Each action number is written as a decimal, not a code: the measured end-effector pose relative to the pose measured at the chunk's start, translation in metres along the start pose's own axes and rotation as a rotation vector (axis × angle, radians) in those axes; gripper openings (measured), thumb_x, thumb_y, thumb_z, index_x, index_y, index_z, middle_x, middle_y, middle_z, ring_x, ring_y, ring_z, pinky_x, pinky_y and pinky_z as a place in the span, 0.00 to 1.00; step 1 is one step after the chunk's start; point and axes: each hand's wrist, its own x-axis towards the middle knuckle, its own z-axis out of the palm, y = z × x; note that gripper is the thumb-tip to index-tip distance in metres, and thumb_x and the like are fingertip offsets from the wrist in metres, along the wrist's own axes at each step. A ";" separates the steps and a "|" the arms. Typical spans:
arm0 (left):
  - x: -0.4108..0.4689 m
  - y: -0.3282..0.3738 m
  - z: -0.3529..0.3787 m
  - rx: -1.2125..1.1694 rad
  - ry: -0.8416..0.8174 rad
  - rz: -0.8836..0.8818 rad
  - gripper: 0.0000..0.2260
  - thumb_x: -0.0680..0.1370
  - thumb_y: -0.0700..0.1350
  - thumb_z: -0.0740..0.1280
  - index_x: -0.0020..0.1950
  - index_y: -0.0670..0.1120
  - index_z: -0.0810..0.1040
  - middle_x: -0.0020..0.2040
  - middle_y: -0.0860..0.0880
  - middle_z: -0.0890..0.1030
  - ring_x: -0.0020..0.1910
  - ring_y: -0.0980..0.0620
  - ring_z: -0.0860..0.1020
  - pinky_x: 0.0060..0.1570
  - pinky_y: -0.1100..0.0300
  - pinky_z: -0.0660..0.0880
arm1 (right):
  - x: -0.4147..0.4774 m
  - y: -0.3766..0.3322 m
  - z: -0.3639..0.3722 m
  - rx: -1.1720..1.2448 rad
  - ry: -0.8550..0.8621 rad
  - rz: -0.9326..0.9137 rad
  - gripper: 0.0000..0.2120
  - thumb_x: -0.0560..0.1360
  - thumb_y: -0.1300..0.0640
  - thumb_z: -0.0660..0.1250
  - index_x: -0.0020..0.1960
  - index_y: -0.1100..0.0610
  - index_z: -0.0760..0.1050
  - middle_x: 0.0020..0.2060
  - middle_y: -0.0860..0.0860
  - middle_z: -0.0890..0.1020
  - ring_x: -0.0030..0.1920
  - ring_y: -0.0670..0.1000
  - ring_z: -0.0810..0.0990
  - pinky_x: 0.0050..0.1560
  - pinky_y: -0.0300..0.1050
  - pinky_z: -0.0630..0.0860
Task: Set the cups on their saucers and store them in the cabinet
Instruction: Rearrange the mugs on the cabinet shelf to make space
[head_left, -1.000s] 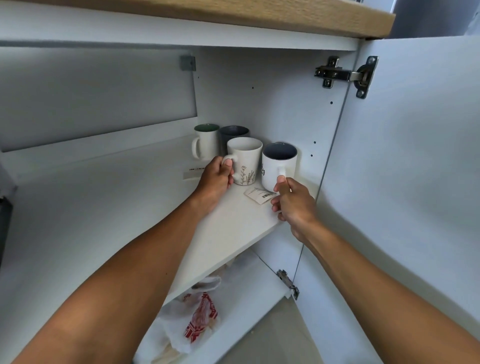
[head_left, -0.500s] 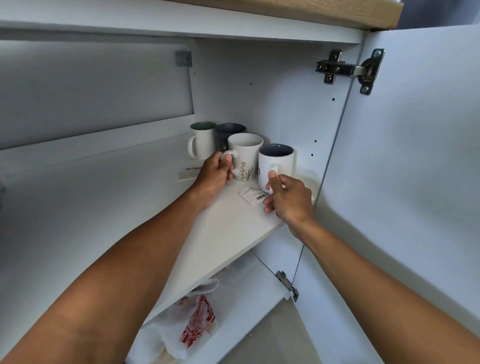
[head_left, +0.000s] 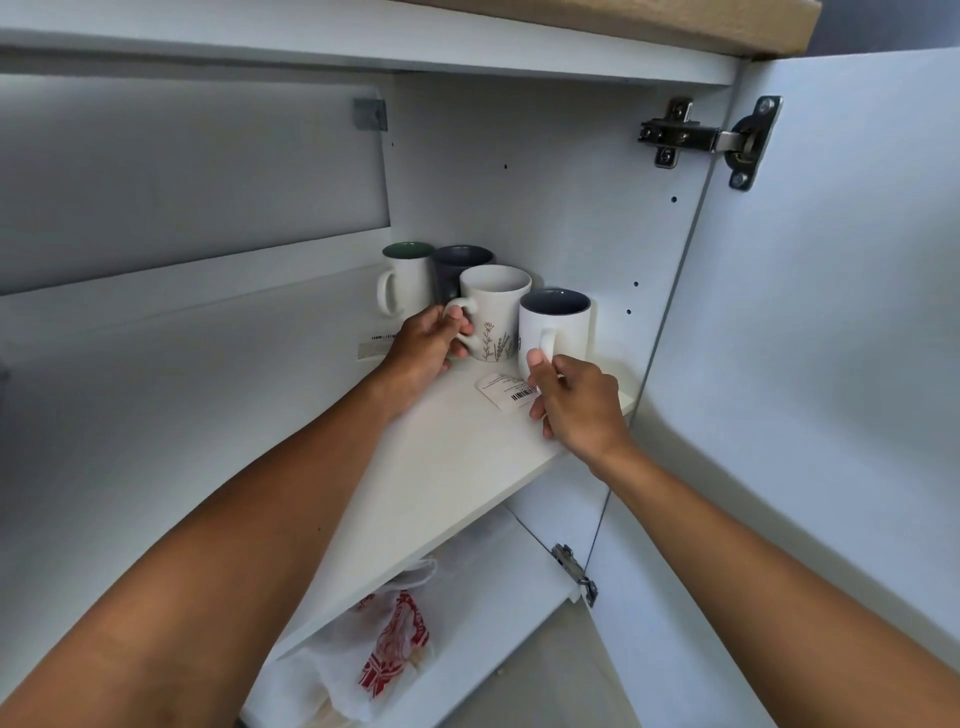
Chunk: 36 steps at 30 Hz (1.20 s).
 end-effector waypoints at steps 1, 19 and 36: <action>0.000 0.000 0.000 0.004 0.001 -0.001 0.12 0.84 0.49 0.58 0.43 0.50 0.75 0.45 0.54 0.81 0.34 0.57 0.75 0.35 0.61 0.67 | 0.001 0.001 -0.001 -0.043 -0.008 -0.020 0.25 0.81 0.42 0.60 0.41 0.64 0.76 0.28 0.54 0.82 0.25 0.52 0.77 0.35 0.45 0.75; -0.010 0.003 -0.003 0.052 -0.014 -0.027 0.11 0.84 0.51 0.59 0.47 0.49 0.77 0.46 0.55 0.81 0.40 0.56 0.80 0.38 0.60 0.69 | 0.008 0.016 -0.007 -0.237 0.008 -0.129 0.26 0.79 0.44 0.66 0.34 0.64 0.74 0.30 0.61 0.81 0.37 0.62 0.79 0.41 0.49 0.74; -0.059 0.015 -0.058 0.385 0.095 -0.034 0.07 0.80 0.52 0.65 0.55 0.51 0.78 0.56 0.52 0.81 0.56 0.52 0.78 0.58 0.58 0.72 | -0.003 0.003 -0.032 -0.394 -0.144 -0.060 0.25 0.70 0.36 0.73 0.56 0.54 0.80 0.49 0.50 0.82 0.50 0.51 0.78 0.47 0.45 0.73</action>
